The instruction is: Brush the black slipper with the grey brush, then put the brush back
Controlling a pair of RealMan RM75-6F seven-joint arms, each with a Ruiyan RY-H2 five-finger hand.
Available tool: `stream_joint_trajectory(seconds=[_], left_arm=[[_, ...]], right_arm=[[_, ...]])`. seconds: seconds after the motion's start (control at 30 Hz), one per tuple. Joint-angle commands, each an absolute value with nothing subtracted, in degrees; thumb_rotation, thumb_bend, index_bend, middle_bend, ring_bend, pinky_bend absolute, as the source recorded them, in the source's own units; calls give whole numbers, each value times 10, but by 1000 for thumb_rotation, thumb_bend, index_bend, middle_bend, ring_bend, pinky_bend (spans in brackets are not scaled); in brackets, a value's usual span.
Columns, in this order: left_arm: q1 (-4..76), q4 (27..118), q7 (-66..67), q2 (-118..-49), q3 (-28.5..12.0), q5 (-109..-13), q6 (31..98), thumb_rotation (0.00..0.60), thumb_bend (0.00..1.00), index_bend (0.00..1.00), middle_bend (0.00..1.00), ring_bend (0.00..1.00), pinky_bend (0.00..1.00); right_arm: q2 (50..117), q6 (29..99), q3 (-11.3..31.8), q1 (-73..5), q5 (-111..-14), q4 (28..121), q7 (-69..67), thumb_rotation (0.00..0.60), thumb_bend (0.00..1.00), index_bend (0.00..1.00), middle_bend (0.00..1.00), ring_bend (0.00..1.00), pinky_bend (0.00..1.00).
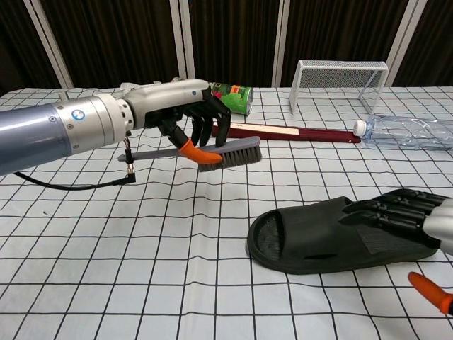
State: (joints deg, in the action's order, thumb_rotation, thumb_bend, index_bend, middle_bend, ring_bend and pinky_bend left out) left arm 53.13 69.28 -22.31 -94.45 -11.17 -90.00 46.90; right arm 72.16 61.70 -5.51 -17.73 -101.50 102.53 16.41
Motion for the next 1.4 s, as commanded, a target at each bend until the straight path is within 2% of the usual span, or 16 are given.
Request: stream_joint_trajectory(seconds=[0.03,0.6,1.4], left_arm=[[543,685,-230,-954,-109,-894,456,600,866,573,638,560,529],[596,651,-250,-1003,-102,-879,424,600,866,573,641,560,528],[666,554,-339,-1106,-111,-876,412,600,867,572,645,562,525]], right_arm=[[737,604,-49,-189,-1006,1011,151,567,682,0,13,0,0],[787,572,-78,-202,-992,956,129,571,682,0,13,0,0],[812,570,-93,-215,-994,952,133,575,682,0,14,0,0]])
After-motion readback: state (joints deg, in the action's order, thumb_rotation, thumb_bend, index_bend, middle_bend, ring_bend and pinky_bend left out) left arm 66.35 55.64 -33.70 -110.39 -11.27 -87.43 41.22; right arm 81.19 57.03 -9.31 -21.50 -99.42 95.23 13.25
